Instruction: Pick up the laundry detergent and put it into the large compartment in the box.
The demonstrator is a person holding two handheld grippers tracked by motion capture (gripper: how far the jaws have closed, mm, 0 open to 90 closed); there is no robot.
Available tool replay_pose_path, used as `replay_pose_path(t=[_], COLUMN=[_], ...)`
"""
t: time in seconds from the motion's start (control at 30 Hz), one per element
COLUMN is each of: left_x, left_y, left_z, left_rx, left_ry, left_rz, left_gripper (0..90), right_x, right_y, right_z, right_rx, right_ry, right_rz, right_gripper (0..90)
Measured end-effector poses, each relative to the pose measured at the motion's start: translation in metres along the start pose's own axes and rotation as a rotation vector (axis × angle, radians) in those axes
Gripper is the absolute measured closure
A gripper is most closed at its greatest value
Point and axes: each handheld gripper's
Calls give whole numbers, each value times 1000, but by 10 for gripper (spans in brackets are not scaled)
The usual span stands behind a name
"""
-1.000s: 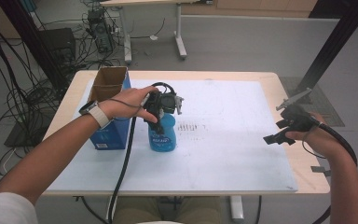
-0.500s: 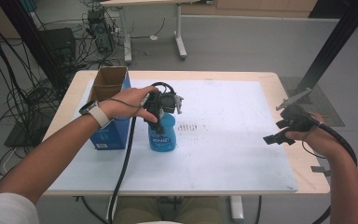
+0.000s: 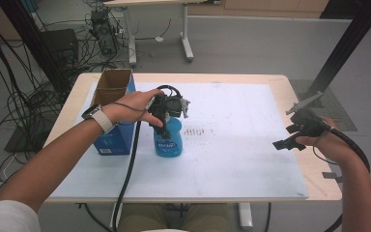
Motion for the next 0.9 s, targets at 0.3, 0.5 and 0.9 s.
replay_pose_path(t=[0.3, 0.5, 0.9], left_x=[0, 0, -1], left_y=[-1, -1, -2], left_z=[0, 0, 0], left_rx=[6, 5, 9], left_ry=[-3, -4, -5], left_rz=[3, 6, 8], left_gripper=[374, 374, 374], right_x=[0, 0, 1], right_y=[1, 1, 1], right_z=[0, 0, -1], right_rx=[1, 3, 2], right_ry=[2, 2, 2], right_rz=[1, 4, 3], right_gripper=[118, 118, 118])
Point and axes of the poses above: each handheld gripper's, and its own axes: z roughly backward along the jaws, y roughly out of its top, x roughly to its right, and after that the axes turned 14 degrees about -x, right-handed
